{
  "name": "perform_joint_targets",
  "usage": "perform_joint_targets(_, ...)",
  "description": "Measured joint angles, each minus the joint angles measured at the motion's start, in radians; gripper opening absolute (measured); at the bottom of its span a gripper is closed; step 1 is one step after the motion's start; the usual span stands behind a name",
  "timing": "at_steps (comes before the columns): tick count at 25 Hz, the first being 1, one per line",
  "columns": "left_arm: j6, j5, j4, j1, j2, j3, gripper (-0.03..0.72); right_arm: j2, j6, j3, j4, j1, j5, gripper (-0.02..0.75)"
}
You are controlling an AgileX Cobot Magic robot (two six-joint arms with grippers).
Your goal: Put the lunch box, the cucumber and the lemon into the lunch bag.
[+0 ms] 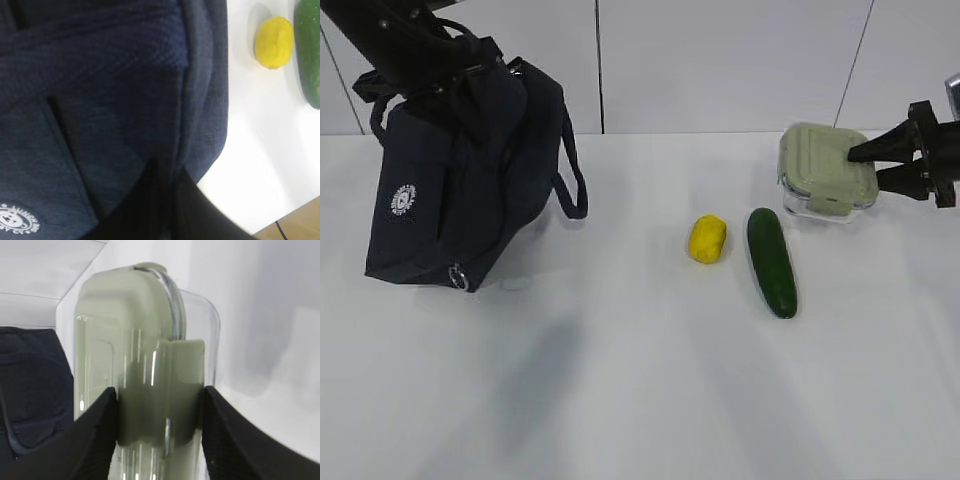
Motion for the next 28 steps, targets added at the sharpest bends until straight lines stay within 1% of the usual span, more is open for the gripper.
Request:
perform_joint_targets(3, 0.0, 0.0, -0.002, -0.018, 0.0, 0.0, -0.009, -0.03, 0.004, 0.002, 0.023, 0.039, 0.0, 0.377)
perform_joint_targets(8, 0.0, 0.0, -0.008, -0.068, 0.0, 0.0, -0.009, -0.079, 0.004, 0.002, 0.056, 0.117, 0.0, 0.377)
perform_joint_targets(11, 0.001, 0.0, -0.03, -0.089, 0.0, 0.0, -0.009, -0.096, 0.004, 0.002, 0.063, 0.16, 0.004, 0.377)
perform_joint_targets(16, 0.002, 0.0, -0.106, -0.09, 0.002, 0.0, -0.009, -0.108, 0.009, 0.002, 0.063, 0.229, 0.006, 0.377)
perform_joint_targets(21, 0.002, 0.002, -0.124, -0.09, 0.004, 0.0, -0.009, -0.108, 0.012, 0.002, 0.063, 0.298, 0.008, 0.377)
perform_joint_targets(28, 0.002, 0.002, -0.131, -0.09, 0.004, 0.0, -0.009, -0.12, 0.015, 0.004, 0.063, 0.35, 0.008, 0.377)
